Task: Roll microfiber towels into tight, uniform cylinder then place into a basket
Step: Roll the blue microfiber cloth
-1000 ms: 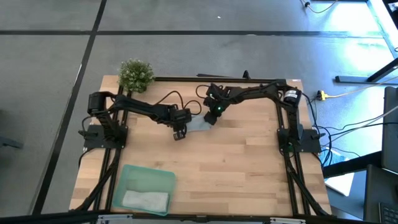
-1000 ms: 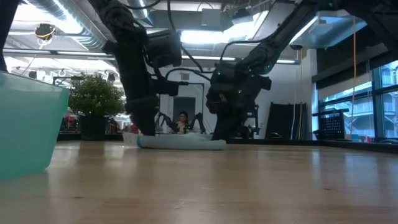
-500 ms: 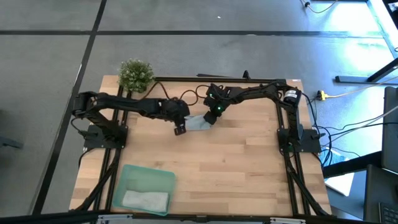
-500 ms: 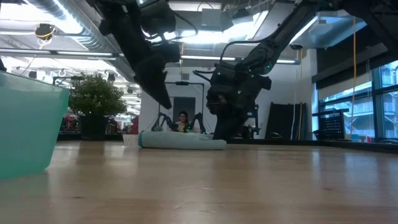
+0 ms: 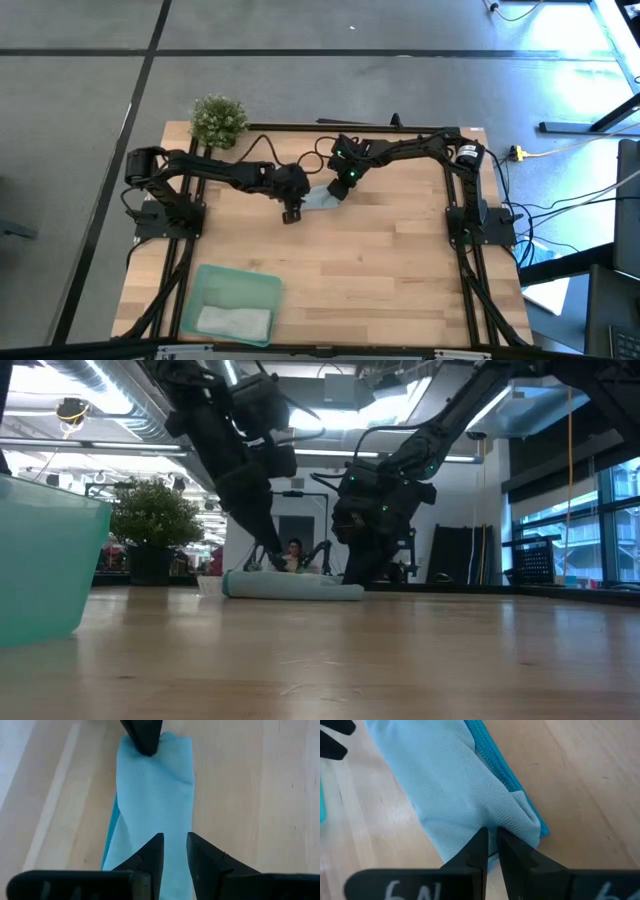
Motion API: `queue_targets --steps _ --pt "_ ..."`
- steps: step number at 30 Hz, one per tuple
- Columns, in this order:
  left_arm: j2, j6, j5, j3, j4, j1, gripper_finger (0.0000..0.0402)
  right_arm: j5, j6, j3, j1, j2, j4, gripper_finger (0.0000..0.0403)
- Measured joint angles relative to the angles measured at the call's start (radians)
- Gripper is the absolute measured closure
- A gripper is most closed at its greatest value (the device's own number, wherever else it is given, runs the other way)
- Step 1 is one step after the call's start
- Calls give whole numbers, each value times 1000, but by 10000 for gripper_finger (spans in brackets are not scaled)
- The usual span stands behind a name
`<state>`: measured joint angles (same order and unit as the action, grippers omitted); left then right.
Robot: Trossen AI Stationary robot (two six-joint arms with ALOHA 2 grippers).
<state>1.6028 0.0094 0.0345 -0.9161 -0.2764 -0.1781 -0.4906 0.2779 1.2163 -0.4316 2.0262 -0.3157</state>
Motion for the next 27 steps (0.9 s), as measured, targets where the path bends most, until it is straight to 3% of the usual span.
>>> queue_targets --steps 27 --pt "0 -29 0 -1 -50 -3 321 1 5 0 0 1 13 357"
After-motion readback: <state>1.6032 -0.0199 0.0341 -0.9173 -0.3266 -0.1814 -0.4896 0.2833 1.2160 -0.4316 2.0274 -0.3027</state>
